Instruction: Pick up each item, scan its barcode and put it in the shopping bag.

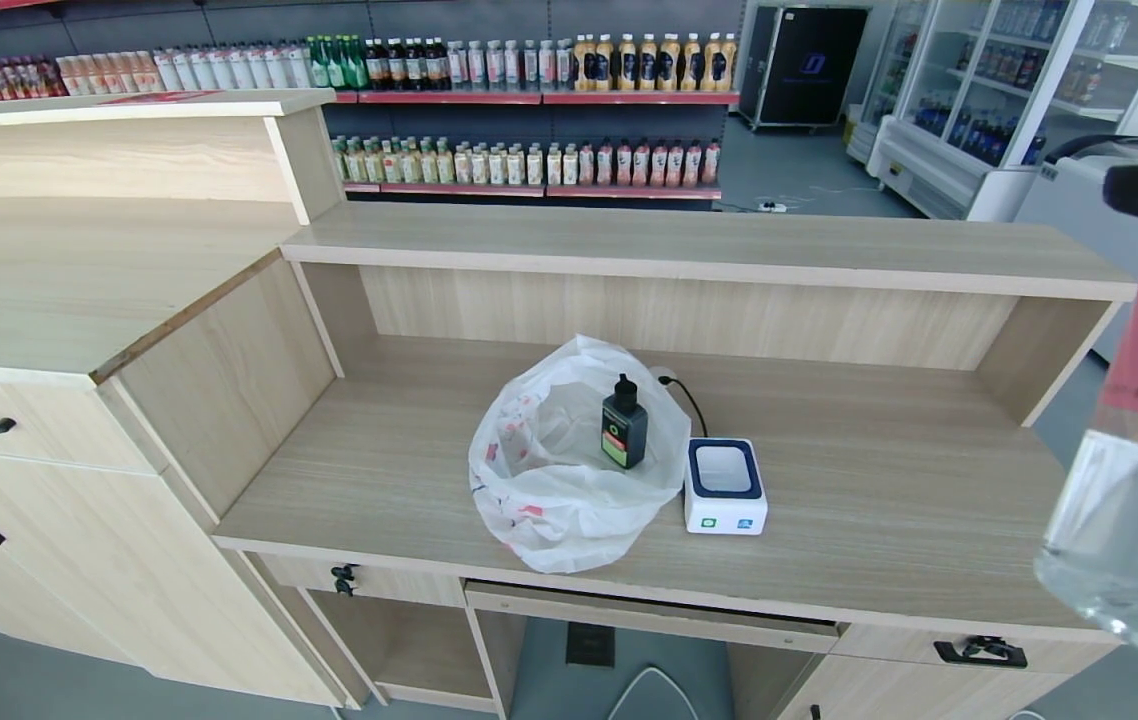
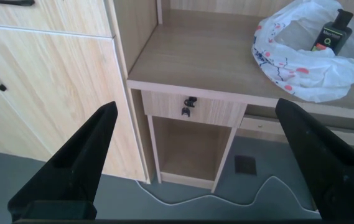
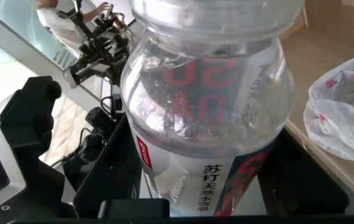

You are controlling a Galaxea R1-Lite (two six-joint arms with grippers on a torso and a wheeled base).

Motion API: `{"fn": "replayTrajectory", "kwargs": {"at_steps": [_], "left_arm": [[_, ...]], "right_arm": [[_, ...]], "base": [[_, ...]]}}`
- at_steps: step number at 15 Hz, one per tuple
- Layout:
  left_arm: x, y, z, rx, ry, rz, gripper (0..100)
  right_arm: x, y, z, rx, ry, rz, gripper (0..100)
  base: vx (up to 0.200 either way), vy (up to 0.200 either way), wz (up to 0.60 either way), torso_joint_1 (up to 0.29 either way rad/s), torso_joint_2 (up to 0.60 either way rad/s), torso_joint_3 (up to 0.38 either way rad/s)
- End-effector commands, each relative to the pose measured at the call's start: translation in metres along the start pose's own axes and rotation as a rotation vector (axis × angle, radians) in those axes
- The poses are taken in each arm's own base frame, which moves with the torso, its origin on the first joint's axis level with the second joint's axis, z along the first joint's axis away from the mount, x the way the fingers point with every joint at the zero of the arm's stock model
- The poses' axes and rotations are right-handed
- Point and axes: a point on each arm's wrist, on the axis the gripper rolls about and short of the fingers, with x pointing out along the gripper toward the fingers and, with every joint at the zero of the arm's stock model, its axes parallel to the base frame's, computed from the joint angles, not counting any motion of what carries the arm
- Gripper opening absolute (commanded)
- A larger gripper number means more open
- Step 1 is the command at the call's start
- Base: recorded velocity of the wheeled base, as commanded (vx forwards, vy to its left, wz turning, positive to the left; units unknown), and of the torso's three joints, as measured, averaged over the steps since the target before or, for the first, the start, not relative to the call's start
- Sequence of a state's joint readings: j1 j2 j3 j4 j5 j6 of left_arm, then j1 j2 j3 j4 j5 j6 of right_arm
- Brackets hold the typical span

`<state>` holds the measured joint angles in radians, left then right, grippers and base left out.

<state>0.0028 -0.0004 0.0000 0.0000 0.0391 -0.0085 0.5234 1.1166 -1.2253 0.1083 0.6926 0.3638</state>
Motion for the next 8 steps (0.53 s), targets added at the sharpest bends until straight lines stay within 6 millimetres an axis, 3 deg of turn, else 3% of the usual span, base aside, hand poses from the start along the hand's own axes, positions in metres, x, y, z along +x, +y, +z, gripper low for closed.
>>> {"fn": "replayTrajectory", "kwargs": {"at_steps": [1, 8], "left_arm": [[0.0000, 0.0000, 0.0000, -0.001, 0.000, 0.001, 100], [0.0000, 0.0000, 0.0000, -0.001, 0.000, 0.001, 100]], "right_arm": [[0.0104, -0.0050, -0.0036, 0.002, 0.031, 0.015, 0], [0.0197, 0.0004, -0.0012, -0.022, 0.048, 0.076, 0]], "base": [[0.000, 0.000, 0.00, 0.000, 0.00, 0.000], [0.000, 0.000, 0.00, 0.000, 0.00, 0.000]]}}
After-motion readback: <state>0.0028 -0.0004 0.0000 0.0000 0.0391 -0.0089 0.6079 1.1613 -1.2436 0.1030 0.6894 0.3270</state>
